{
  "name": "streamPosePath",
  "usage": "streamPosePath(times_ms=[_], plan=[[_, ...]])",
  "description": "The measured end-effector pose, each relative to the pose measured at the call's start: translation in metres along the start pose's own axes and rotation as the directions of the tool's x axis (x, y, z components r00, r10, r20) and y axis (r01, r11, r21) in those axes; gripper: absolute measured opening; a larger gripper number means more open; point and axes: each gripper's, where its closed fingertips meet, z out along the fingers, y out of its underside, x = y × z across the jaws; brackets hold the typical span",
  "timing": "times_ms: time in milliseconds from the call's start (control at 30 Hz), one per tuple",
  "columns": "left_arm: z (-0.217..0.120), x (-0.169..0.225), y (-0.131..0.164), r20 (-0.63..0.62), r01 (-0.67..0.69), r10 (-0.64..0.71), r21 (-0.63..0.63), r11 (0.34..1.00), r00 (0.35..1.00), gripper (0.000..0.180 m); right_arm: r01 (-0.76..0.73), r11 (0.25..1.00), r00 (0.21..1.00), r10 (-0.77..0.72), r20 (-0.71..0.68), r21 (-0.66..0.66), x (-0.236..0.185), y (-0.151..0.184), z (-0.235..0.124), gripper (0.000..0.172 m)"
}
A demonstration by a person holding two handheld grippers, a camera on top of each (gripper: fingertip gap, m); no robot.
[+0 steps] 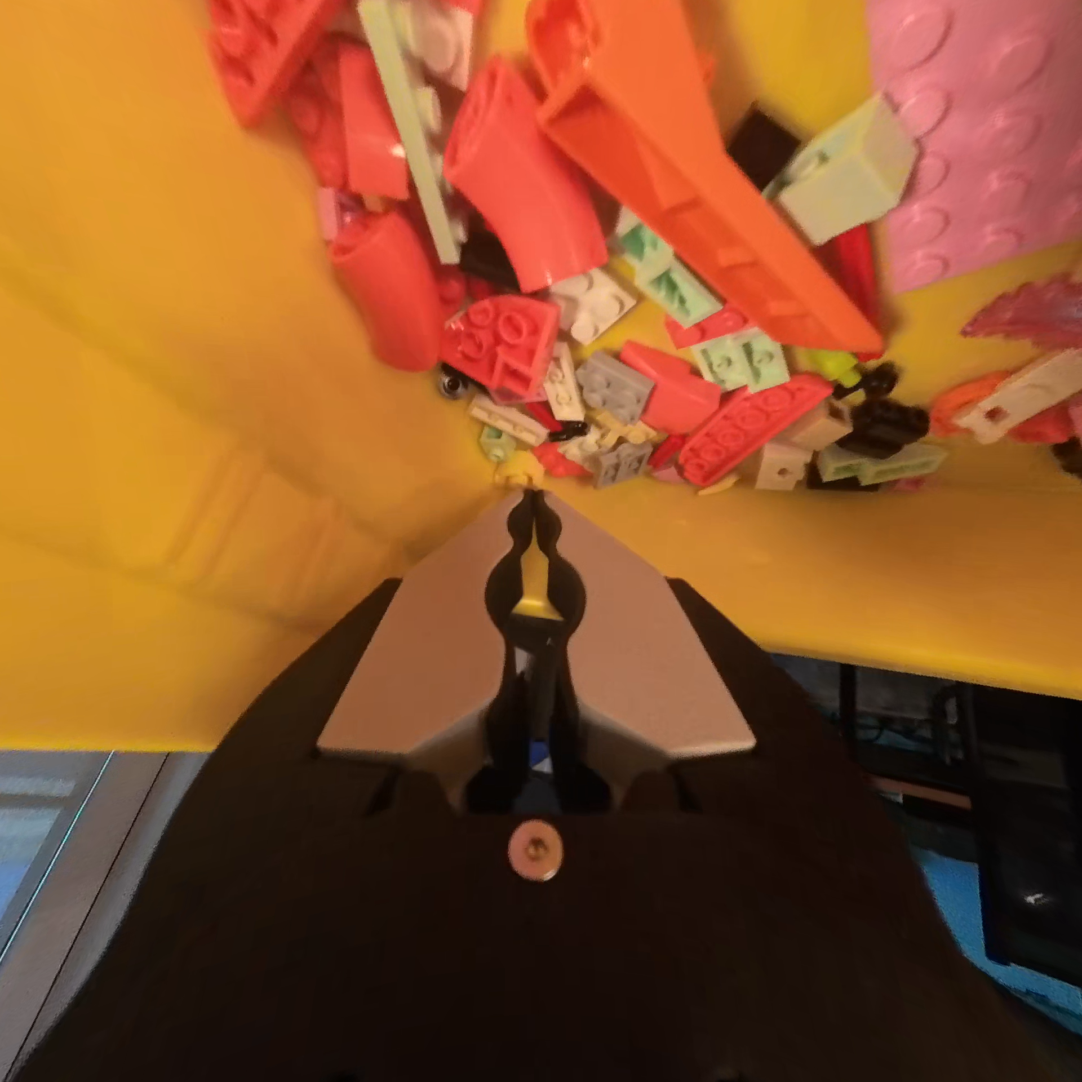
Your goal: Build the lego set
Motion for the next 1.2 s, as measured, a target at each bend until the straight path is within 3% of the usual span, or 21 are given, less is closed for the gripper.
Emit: streamPosePath(times_ms=[133, 367, 467, 633, 733, 867, 967, 1200], plan=[[-0.003, -0.001, -0.008, -0.035, 0.017, -0.014, 0.068, 0.998, 0.999, 0.000, -0.004, 1.000, 1.000, 0.004, 0.021, 0.003, -0.004, 0.000, 0.004, 0.000], [-0.022, 0.008, -0.040, -0.172, 0.071, -0.021, 0.294, 0.953, 0.985, 0.000, -0.004, 1.000, 0.999, 0.004, 0.036, 0.007, -0.007, 0.000, 0.005, 0.000], [-0.024, -0.001, -0.025, -0.099, 0.071, -0.047, 0.256, 0.964, 0.994, 0.000, -0.015, 1.000, 0.999, 0.015, 0.039, 0.004, -0.007, 0.001, 0.005, 0.000], [-0.011, -0.003, -0.006, -0.035, 0.066, -0.063, 0.109, 0.992, 0.997, 0.020, -0.016, 1.000, 0.998, 0.016, 0.053, 0.001, -0.009, 0.001, 0.006, 0.000], [-0.004, -0.001, -0.007, -0.019, 0.076, -0.075, 0.083, 0.994, 0.997, 0.035, -0.013, 1.000, 0.998, 0.013, 0.057, 0.002, -0.010, 0.001, 0.006, 0.000], [0.000, -0.003, -0.011, -0.023, 0.110, -0.109, 0.093, 0.990, 0.994, 0.026, -0.015, 1.000, 0.998, 0.014, 0.062, 0.003, -0.011, 0.000, 0.006, 0.000], [-0.002, 0.001, -0.021, -0.095, 0.129, -0.115, 0.163, 0.978, 0.989, 0.003, -0.016, 1.000, 0.998, 0.016, 0.067, 0.001, -0.012, 0.001, 0.006, 0.001], [-0.009, 0.004, -0.027, -0.178, 0.143, -0.101, 0.243, 0.960, 0.979, 0.000, -0.019, 1.000, 0.997, 0.019, 0.076, -0.001, -0.014, 0.001, 0.006, 0.000]])
